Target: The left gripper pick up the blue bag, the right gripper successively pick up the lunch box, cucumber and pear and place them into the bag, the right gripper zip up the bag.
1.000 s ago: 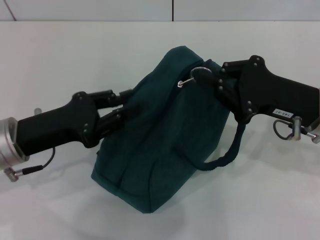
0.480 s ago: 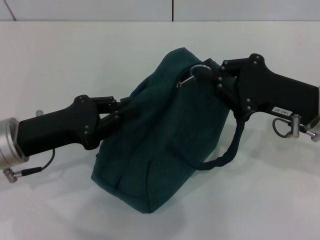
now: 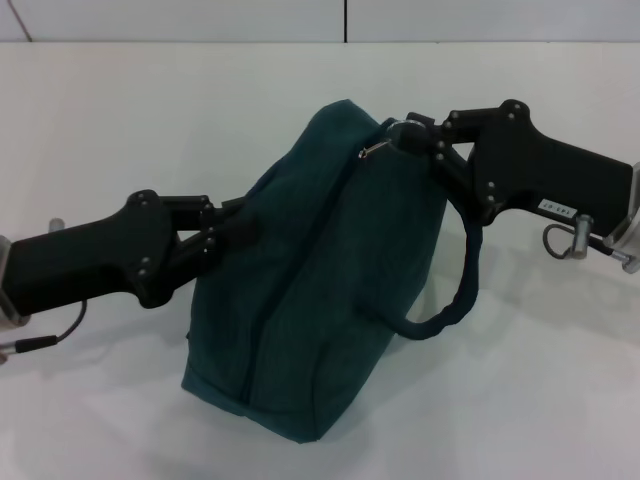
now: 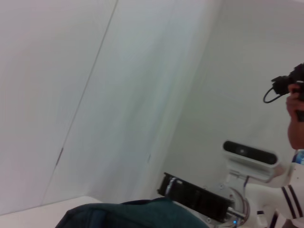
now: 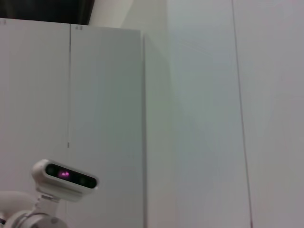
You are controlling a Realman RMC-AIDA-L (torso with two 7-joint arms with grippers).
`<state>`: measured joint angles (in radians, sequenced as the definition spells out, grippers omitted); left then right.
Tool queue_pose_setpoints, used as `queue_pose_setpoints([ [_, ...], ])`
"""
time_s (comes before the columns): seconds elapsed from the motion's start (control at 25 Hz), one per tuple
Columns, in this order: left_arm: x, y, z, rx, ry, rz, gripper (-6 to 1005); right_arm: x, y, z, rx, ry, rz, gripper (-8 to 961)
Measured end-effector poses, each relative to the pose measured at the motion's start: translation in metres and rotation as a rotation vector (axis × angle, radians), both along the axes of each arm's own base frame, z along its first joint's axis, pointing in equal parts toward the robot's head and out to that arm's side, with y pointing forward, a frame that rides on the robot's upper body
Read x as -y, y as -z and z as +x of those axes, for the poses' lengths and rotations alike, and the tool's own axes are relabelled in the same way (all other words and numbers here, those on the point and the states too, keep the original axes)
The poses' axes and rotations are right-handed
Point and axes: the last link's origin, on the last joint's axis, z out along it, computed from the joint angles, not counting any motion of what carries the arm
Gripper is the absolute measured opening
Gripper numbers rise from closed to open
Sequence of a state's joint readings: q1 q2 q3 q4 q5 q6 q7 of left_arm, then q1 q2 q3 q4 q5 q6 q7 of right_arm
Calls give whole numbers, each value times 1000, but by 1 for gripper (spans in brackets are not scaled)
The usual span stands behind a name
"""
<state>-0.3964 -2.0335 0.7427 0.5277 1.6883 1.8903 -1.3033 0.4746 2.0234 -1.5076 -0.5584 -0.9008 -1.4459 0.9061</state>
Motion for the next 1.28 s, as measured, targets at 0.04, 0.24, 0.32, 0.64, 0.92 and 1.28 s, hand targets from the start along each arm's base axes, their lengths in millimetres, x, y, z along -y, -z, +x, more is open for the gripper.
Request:
queue_pose_setpoints([
  [0.04, 0, -2, 0, 1, 5, -1, 132, -1, -1, 0, 0, 4, 5, 18],
  [0.24, -1, -7, 0, -4, 19, -7, 131, -4, -7, 3, -17, 25, 41, 18],
  [0.32, -2, -8, 0, -8, 22, -7, 130, -6, -9, 5, -21, 34, 51, 18],
  [0.64, -4, -13, -1, -24, 30, -8, 128, -15, -8, 16, 19, 102, 90, 18],
  [0.92, -8, -21, -3, -31, 22, -4, 109, -11, -7, 26, 45, 116, 122, 18],
  [1.28, -18, -34, -1, -47, 38, 12, 84, 6, -11, 42, 19, 132, 136, 17],
])
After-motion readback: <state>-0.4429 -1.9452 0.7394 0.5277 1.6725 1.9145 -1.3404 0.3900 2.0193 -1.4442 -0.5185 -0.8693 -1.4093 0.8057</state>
